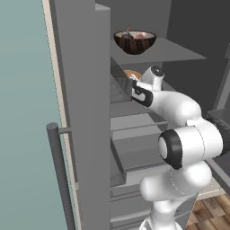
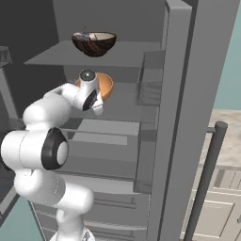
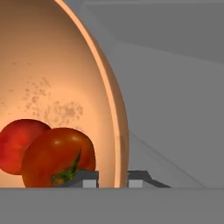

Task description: Place the bowl with the tomatos on the second highest shelf of the fridge. Place the bowl with the fish and steak on the top shelf of the fridge.

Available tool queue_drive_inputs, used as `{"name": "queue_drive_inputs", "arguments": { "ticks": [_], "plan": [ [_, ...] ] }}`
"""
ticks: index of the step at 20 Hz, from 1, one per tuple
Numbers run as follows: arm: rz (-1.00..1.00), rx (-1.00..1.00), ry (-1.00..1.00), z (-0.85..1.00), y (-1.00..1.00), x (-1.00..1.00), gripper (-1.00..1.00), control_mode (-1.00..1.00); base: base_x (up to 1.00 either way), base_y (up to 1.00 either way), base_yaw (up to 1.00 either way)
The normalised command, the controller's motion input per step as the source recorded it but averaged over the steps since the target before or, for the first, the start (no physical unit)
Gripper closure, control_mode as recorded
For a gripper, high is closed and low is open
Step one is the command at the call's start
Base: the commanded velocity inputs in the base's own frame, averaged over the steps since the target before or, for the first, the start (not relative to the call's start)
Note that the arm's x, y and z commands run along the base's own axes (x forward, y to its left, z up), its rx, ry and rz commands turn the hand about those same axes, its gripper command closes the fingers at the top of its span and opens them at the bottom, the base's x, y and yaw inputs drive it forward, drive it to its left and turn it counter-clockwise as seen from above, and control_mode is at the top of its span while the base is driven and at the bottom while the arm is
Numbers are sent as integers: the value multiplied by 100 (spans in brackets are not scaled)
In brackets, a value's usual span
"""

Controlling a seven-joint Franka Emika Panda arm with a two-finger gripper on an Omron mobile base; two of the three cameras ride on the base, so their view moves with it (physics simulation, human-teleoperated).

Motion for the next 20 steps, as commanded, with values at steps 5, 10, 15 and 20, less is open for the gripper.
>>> {"name": "queue_drive_inputs", "arguments": {
  "ticks": [5,10,15,20],
  "plan": [
    [-1,0,0,11,1,-14,-100,-100,0,0,0],
    [-3,3,-15,50,0,-81,-100,-100,0,0,0],
    [-4,2,-24,71,0,-100,-100,-100,0,0,0],
    [-2,0,-21,57,-8,-100,-100,-100,0,0,0]
  ]
}}
